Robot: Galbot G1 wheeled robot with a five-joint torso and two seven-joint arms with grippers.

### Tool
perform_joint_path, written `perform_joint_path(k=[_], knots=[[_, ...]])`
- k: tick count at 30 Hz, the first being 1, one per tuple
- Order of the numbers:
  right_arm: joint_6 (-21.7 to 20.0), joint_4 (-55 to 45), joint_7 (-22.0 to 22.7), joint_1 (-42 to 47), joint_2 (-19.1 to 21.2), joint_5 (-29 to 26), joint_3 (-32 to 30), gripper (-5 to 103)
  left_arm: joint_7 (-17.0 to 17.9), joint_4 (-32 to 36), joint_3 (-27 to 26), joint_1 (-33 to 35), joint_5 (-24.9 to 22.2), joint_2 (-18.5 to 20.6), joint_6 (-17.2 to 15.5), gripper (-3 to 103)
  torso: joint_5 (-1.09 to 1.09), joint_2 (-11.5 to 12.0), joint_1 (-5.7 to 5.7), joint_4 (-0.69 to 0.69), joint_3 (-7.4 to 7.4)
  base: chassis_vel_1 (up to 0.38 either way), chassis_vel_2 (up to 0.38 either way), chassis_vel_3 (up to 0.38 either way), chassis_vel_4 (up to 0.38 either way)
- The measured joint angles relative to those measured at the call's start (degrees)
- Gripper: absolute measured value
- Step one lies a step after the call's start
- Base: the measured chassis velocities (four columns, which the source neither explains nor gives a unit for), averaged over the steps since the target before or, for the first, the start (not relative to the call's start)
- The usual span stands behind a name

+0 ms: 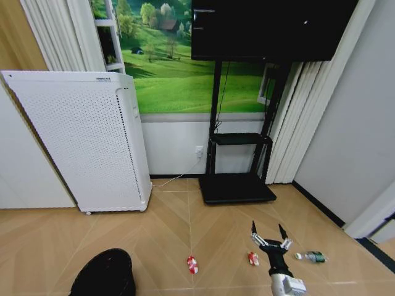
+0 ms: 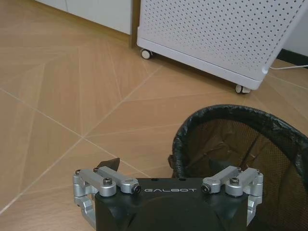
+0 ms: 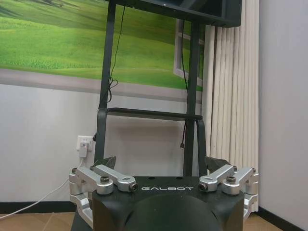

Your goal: Pick up the trash bin and place the garbage on the floor into it.

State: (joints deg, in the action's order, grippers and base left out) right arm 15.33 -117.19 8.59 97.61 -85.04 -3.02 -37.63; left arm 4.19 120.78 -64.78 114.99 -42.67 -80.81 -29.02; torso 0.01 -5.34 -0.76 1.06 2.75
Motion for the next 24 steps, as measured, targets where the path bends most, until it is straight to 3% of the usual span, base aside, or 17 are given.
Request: perform_joint_path(k=[5, 11, 14, 18, 23, 24], knots=[[0.2, 0.1, 0.0, 0.1, -0.1, 0.0, 0.0, 100, 0.1, -2.4, 2.2, -3.2, 1.6, 0.8, -0.2, 100, -0.01, 0.0, -0.02, 0.01, 0.03, 0.000, 0.000, 0.000, 0.000], [0.4, 0.2, 0.0, 0.2, -0.1, -0.2, -0.5, 100, 1.2, -4.3, 3.9, -5.5, 3.9, 2.0, -2.8, 103, -0.01, -0.1, -0.03, 0.00, 0.07, 0.000, 0.000, 0.000, 0.000], [0.5, 0.2, 0.0, 0.2, -0.1, -0.3, -0.5, 100, 0.9, -5.3, 4.2, -5.8, 5.8, 2.2, -3.3, 95, -0.01, -0.1, -0.03, 0.00, 0.08, 0.000, 0.000, 0.000, 0.000], [1.1, 0.2, 0.0, 0.8, -0.4, -0.3, -0.4, 100, 0.3, -7.9, 4.6, -6.9, 8.2, 2.2, -1.4, 79, -0.01, -0.1, -0.03, -0.01, 0.10, 0.000, 0.000, 0.000, 0.000], [1.8, -0.3, -0.6, 1.0, -0.4, -1.1, -0.3, 100, -0.3, -10.0, 5.6, -8.4, 4.4, 2.6, -0.1, 57, 0.00, -0.1, -0.04, 0.00, 0.12, 0.000, 0.000, 0.000, 0.000], [1.8, -0.5, -0.7, 1.0, -0.3, -1.6, -0.4, 100, -0.3, -10.3, 5.7, -8.7, 3.8, 2.6, -0.1, 57, -0.01, -0.2, -0.04, 0.01, 0.12, 0.000, 0.000, 0.000, 0.000]])
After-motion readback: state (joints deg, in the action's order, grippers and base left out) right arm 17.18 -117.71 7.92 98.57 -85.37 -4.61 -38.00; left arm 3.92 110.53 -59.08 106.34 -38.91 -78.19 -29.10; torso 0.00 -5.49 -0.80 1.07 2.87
